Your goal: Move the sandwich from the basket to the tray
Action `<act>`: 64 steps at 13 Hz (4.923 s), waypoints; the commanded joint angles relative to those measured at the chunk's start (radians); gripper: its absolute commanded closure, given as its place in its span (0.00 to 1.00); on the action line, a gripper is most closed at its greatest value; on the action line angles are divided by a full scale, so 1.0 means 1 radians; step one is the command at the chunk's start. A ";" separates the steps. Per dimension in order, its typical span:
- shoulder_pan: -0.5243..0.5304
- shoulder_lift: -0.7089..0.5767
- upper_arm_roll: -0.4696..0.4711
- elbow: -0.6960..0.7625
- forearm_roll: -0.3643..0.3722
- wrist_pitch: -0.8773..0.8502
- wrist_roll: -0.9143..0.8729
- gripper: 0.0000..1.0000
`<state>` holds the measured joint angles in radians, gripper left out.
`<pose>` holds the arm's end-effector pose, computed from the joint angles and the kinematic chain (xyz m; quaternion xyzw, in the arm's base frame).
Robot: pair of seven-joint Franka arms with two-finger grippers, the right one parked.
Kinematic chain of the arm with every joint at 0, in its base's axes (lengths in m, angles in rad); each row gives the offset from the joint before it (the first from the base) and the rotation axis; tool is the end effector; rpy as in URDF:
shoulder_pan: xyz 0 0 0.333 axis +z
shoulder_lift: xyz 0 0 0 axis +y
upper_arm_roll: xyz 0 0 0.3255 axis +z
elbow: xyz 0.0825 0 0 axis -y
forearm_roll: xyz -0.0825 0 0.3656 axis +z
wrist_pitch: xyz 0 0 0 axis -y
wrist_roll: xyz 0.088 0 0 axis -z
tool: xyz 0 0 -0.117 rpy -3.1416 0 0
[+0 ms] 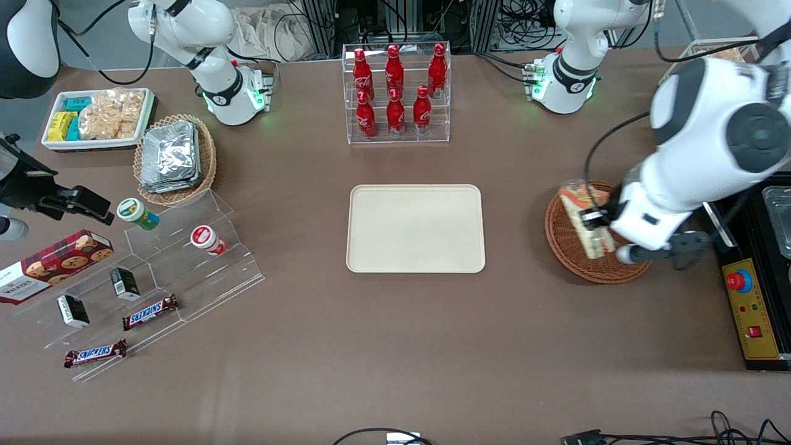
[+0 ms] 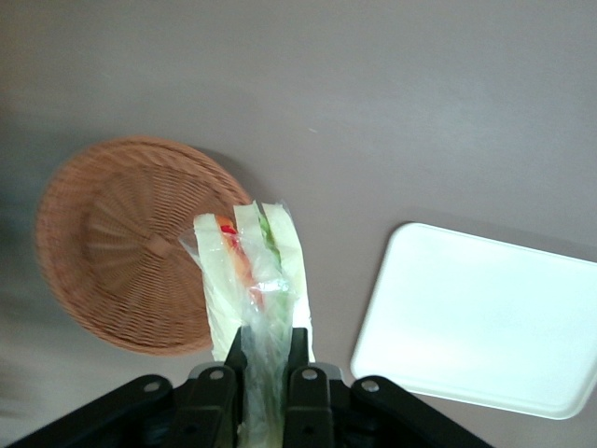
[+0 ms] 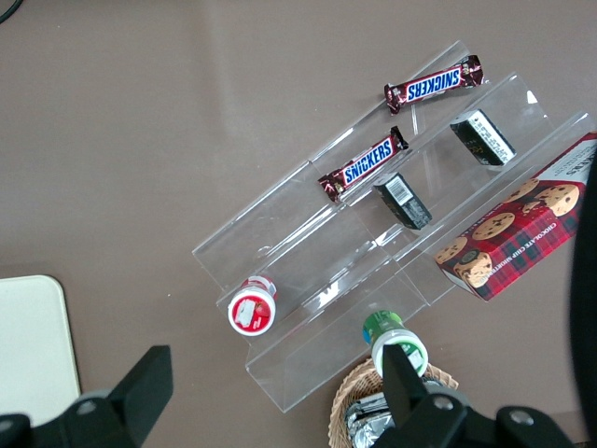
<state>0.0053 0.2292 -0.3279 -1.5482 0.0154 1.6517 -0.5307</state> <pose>0.5748 -0.1711 0.5164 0.9925 0.1045 -0.0637 0.0031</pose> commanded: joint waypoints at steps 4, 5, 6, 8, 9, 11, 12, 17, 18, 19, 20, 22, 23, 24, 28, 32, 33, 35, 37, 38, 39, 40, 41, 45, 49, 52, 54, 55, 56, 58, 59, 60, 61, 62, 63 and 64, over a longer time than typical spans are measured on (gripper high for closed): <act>-0.237 0.136 0.001 -0.012 0.054 0.147 -0.203 0.78; -0.260 0.134 0.003 -0.064 0.060 0.216 -0.207 0.78; -0.275 0.127 0.003 -0.135 0.084 0.302 -0.224 0.78; -0.289 0.101 0.003 -0.310 0.121 0.513 -0.236 0.77; -0.300 0.085 0.004 -0.385 0.129 0.615 -0.244 0.76; -0.304 0.091 0.003 -0.472 0.222 0.723 -0.299 0.74; -0.312 0.090 0.003 -0.522 0.268 0.782 -0.330 0.74; -0.315 0.073 0.003 -0.648 0.360 0.898 -0.410 0.72; -0.315 0.073 0.003 -0.649 0.365 0.899 -0.413 0.71; -0.317 0.073 0.003 -0.649 0.365 0.899 -0.416 0.68; -0.318 0.073 0.003 -0.649 0.365 0.899 -0.433 0.64; -0.338 0.071 0.003 -0.649 0.365 0.899 -0.466 0.62; -0.338 0.071 0.003 -0.649 0.365 0.899 -0.472 0.60; -0.340 0.073 0.003 -0.649 0.365 0.899 -0.479 0.59; -0.337 0.064 0.001 -0.630 0.359 0.879 -0.494 0.00; -0.337 0.047 -0.011 -0.444 0.338 0.543 -0.632 0.00; -0.334 0.048 -0.014 -0.367 0.287 0.445 -0.615 0.00; -0.315 0.051 -0.010 -0.217 0.218 0.276 -0.486 0.00; -0.256 0.068 -0.005 -0.072 0.176 0.142 -0.361 0.00; -0.213 0.068 -0.006 -0.016 0.170 0.107 -0.301 0.00; -0.177 0.068 -0.006 0.040 0.140 0.068 -0.257 0.00; -0.141 0.070 -0.005 0.099 0.118 0.028 -0.218 0.00; -0.093 0.070 -0.006 0.152 0.077 -0.001 -0.201 0.00; 0.013 0.067 -0.005 0.226 -0.005 -0.006 -0.032 0.00; 0.064 0.068 -0.005 0.240 0.012 -0.006 0.079 0.00; 0.064 0.068 0.059 0.240 0.012 -0.006 0.162 0.00; 0.064 0.068 0.101 0.238 0.012 -0.007 0.196 0.00; 0.062 0.056 0.112 0.229 0.017 -0.007 0.219 0.00; 0.061 0.030 0.148 0.197 0.020 -0.006 0.234 0.00; 0.041 -0.037 0.228 0.100 0.011 0.025 0.247 0.00; 0.019 -0.080 0.249 0.053 0.014 0.025 0.247 0.00; 0.016 -0.140 0.265 -0.013 0.014 0.030 0.247 0.00; 0.016 -0.210 0.265 -0.097 0.008 0.040 0.247 0.00; 0.016 -0.273 0.264 -0.171 0.005 0.062 0.242 0.00; 0.016 -0.309 0.241 -0.199 0.006 0.059 0.230 0.00; 0.016 -0.312 0.190 -0.193 0.008 0.042 0.235 0.00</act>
<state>0.0345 0.0083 -0.0912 -1.6420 0.0186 1.6724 -0.2883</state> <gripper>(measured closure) 0.000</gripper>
